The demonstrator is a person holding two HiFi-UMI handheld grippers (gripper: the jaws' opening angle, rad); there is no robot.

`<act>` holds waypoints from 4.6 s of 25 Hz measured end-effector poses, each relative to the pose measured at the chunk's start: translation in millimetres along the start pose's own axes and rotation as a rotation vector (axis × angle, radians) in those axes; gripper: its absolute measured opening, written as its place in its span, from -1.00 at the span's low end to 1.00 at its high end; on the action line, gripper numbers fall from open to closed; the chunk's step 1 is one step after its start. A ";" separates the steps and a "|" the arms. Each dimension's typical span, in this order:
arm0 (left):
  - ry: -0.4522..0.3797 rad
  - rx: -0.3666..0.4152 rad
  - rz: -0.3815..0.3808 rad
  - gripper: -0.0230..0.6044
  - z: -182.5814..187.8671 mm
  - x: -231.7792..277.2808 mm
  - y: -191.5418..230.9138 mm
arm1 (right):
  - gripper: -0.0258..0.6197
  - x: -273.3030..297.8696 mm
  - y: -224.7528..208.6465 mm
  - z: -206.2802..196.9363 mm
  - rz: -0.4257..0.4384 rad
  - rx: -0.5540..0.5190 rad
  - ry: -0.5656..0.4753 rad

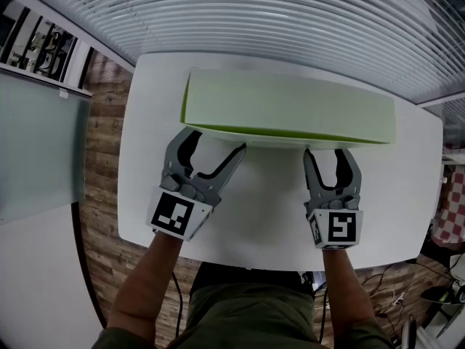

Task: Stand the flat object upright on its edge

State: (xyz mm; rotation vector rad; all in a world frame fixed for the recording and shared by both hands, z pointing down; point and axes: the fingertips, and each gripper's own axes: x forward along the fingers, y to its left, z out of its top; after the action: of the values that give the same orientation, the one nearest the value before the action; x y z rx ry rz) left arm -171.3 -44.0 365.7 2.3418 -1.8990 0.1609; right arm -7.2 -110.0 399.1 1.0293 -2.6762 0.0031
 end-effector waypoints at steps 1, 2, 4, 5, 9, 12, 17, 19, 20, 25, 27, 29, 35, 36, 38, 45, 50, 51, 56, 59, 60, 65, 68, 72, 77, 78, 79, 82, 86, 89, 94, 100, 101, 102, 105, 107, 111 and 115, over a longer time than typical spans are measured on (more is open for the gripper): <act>0.000 -0.002 0.002 0.03 0.4 -0.3 0.7 | -0.12 0.3 -0.3 0.4 0.000 0.000 0.000; 0.000 -0.004 0.005 0.03 1.0 -0.7 1.6 | -0.12 0.5 -0.7 0.7 -0.001 0.001 0.001; -0.001 -0.005 0.008 0.03 1.7 -2.3 3.8 | -0.12 0.4 -1.2 0.8 -0.003 0.004 0.002; 0.000 -0.006 0.009 0.02 1.7 -3.5 4.7 | -0.12 0.2 -1.2 0.5 -0.003 0.006 0.003; 0.007 -0.005 0.013 0.02 2.0 -8.7 7.8 | -0.12 0.0 -1.3 0.8 -0.004 0.011 0.008; 0.008 -0.002 0.014 0.02 2.5 -12.4 8.6 | -0.12 -0.5 -1.7 2.2 -0.007 0.019 0.009; 0.014 0.012 0.017 0.02 -2.2 -19.9 8.8 | -0.12 -5.0 0.6 4.5 -0.002 0.025 0.011; 0.016 0.023 0.018 0.02 -2.3 -23.7 8.5 | -0.12 -8.6 0.9 5.4 -0.004 0.025 0.013; 0.014 0.017 0.019 0.02 -0.3 -25.1 8.4 | -0.12 -10.3 1.0 5.6 -0.006 0.022 0.015; 0.006 -0.026 0.021 0.02 10.4 -31.1 2.7 | -0.12 -22.2 0.3 11.8 -0.010 0.029 0.014; 0.011 -0.025 0.020 0.02 11.7 -36.1 -0.5 | -0.12 -28.1 -2.7 12.0 -0.019 0.027 0.015; 0.014 -0.022 0.015 0.02 13.5 -40.9 -5.5 | -0.12 -34.1 -2.3 17.2 -0.018 0.026 0.009; 0.031 -0.021 -0.003 0.02 26.9 -58.7 -15.4 | -0.13 -47.7 5.5 40.3 -0.002 0.002 -0.002; 0.025 -0.024 -0.006 0.01 28.8 -60.8 -16.6 | -0.13 -48.8 7.5 41.6 -0.002 0.005 -0.005; 0.023 -0.019 -0.012 -0.03 27.4 -64.8 -18.1 | -0.13 -50.5 12.6 43.5 0.004 0.003 -0.011; 0.033 0.002 -0.067 -0.13 31.2 -79.1 -36.6 | -0.29 -64.4 26.8 63.0 0.012 0.009 -0.008; 0.037 0.013 -0.091 -0.29 35.1 -89.8 -40.9 | -0.46 -72.3 36.3 77.5 0.013 -0.002 -0.050; 0.038 0.019 -0.097 -0.33 35.2 -92.7 -41.0 | -0.47 -74.6 38.6 81.1 0.013 -0.002 -0.062; 0.022 0.023 -0.121 -0.44 48.3 -105.9 -45.2 | -0.60 -87.8 48.7 92.3 0.018 -0.009 -0.083; 0.016 0.020 -0.131 -0.50 51.6 -114.2 -46.3 | -0.67 -96.3 55.9 98.4 0.017 -0.001 -0.091; 0.014 0.020 -0.134 -0.51 52.5 -116.9 -46.2 | -0.70 -98.8 58.5 99.0 0.015 0.005 -0.092; 0.021 0.072 -0.142 -0.58 44.4 -133.0 -39.9 | -0.76 -110.4 73.1 107.2 0.004 0.004 -0.099; -0.016 0.040 -0.164 -0.60 56.9 -140.4 -46.4 | -0.81 -120.5 82.6 107.8 -0.014 0.015 -0.107; -0.041 0.023 -0.187 -0.63 62.9 -155.3 -51.0 | -0.85 -132.8 99.5 108.3 -0.043 0.021 -0.102; -0.028 0.058 -0.181 -0.66 56.5 -171.3 -48.9 | -0.89 -142.3 118.4 113.6 -0.020 0.029 -0.125; -0.041 0.043 -0.181 -0.67 60.6 -172.2 -51.3 | -0.89 -143.2 120.5 114.5 -0.014 0.028 -0.127; -0.054 0.028 -0.180 -0.68 64.9 -172.9 -53.9 | -0.89 -144.3 121.9 114.9 -0.010 0.024 -0.126; -0.063 0.014 -0.172 -0.75 66.5 -177.4 -58.3 | -0.89 -148.8 124.0 115.8 -0.008 0.006 -0.119; -0.048 0.015 -0.150 -0.78 61.9 -180.9 -62.9 | -0.89 -155.8 124.7 116.0 0.015 0.006 -0.117; -0.021 0.065 -0.124 -0.81 53.5 -184.3 -65.2 | -0.89 -161.7 123.5 113.8 0.048 0.004 -0.115; -0.023 0.047 -0.077 -0.83 57.8 -186.5 -89.9 | -0.89 -175.3 119.0 103.4 0.120 0.010 -0.108; -0.001 0.061 -0.010 -0.86 53.6 -191.9 -124.1 | -0.89 -199.0 107.8 92.2 0.210 0.042 -0.105; -0.004 0.057 -0.002 -0.87 55.4 -192.5 -130.8 | -0.89 -203.5 105.8 90.1 0.224 0.046 -0.102; -0.018 0.045 0.005 -0.87 60.3 -192.3 -138.2 | -0.89 -208.0 103.8 88.2 0.236 0.048 -0.100; -0.046 0.029 0.023 -0.89 69.2 -193.4 -155.7 | -0.89 -220.0 98.4 84.0 0.262 0.054 -0.101; -0.040 0.035 0.039 -0.91 68.4 -195.9 -162.6 | -0.89 -226.1 96.0 83.4 0.279 0.065 -0.105; -0.007 0.076 0.054 -0.93 62.0 -202.7 -171.3 | -0.89 -236.9 96.2 87.6 0.311 0.079 -0.115; -0.036 0.056 0.053 -0.93 74.9 -205.9 -179.1 | -0.89 -243.7 102.2 91.6 0.331 0.074 -0.123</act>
State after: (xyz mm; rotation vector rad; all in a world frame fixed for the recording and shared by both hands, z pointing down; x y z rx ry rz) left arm -38.1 179.3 254.0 2.3464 -1.9999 0.1810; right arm 75.4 117.4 258.8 0.6123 -2.9474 0.1084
